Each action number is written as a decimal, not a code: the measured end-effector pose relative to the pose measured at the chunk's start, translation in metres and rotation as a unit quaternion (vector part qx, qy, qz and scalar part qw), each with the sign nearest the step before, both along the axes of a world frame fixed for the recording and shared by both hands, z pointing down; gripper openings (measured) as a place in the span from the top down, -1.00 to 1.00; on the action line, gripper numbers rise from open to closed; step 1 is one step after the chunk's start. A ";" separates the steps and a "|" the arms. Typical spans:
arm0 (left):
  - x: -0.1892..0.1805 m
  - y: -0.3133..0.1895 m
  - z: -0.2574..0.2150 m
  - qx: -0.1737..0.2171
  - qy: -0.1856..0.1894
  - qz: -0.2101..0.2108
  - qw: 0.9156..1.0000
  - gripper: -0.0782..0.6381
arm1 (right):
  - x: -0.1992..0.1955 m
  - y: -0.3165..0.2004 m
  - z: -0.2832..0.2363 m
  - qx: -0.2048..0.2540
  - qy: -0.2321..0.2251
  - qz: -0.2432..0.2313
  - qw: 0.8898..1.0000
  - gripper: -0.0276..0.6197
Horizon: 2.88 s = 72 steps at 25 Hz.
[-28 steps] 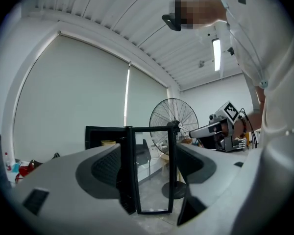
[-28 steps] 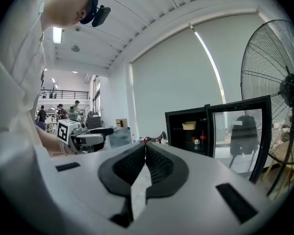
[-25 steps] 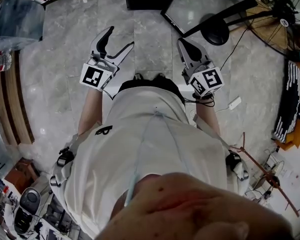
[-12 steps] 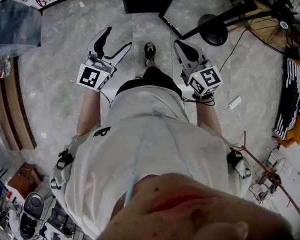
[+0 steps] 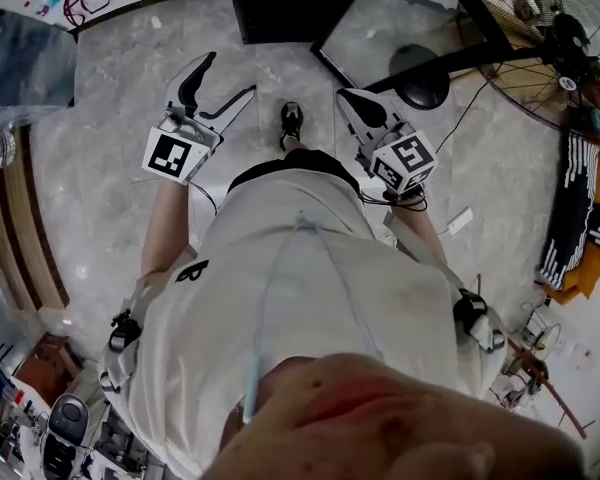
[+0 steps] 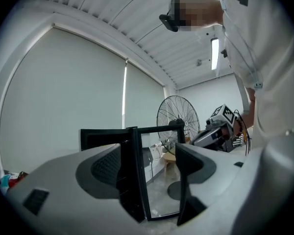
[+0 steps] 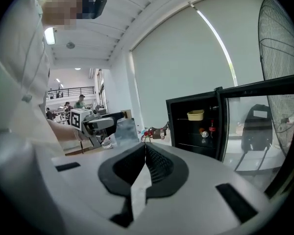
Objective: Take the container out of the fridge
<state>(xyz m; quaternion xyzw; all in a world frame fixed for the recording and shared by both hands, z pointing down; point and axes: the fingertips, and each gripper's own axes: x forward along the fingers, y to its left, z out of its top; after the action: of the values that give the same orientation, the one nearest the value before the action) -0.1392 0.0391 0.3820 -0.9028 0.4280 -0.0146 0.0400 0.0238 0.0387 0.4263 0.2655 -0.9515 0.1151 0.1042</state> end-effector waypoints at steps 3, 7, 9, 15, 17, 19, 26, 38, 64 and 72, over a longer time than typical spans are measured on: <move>0.018 -0.036 -0.005 0.012 0.007 0.004 1.000 -0.16 | 0.012 -0.034 -0.002 0.003 0.006 -0.003 1.000 0.87; 0.030 -0.079 -0.005 -0.008 0.012 -0.006 1.000 -0.16 | 0.025 -0.077 -0.001 -0.005 0.000 -0.006 1.000 0.86; 0.036 -0.100 -0.005 -0.007 0.007 -0.008 1.000 -0.16 | 0.031 -0.101 -0.003 -0.004 -0.004 -0.007 1.000 0.86; 0.033 -0.156 -0.012 -0.007 -0.011 -0.024 1.000 -0.16 | 0.029 -0.159 -0.012 0.002 -0.027 -0.017 0.999 0.87; 0.033 -0.178 -0.010 -0.009 -0.029 -0.033 0.999 -0.16 | 0.030 -0.179 -0.011 -0.003 -0.033 -0.022 0.999 0.87; 0.033 -0.197 -0.011 -0.010 -0.037 -0.038 0.999 -0.16 | 0.031 -0.196 -0.008 -0.010 -0.034 -0.029 0.999 0.87; 0.012 -0.239 -0.021 0.024 -0.022 -0.046 0.998 -0.16 | 0.020 -0.221 -0.005 -0.008 -0.025 -0.036 0.999 0.87; 0.018 -0.321 -0.008 -0.006 -0.102 0.022 0.994 -0.16 | 0.001 -0.251 0.005 -0.036 -0.024 0.002 0.999 0.87; 0.048 -0.429 0.104 -0.046 -0.423 0.051 0.903 -0.16 | 0.017 -0.248 0.016 -0.054 -0.027 0.054 0.997 0.86; 0.058 -0.438 0.119 -0.021 -0.510 0.066 0.857 -0.16 | 0.024 -0.243 0.015 -0.054 -0.027 0.067 0.996 0.86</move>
<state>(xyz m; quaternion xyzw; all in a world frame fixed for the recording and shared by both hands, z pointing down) -0.0807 -0.3991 0.5007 -0.7953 0.2867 -0.4798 0.2345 0.0481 -0.2043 0.4417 0.3191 -0.9265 0.1803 0.0850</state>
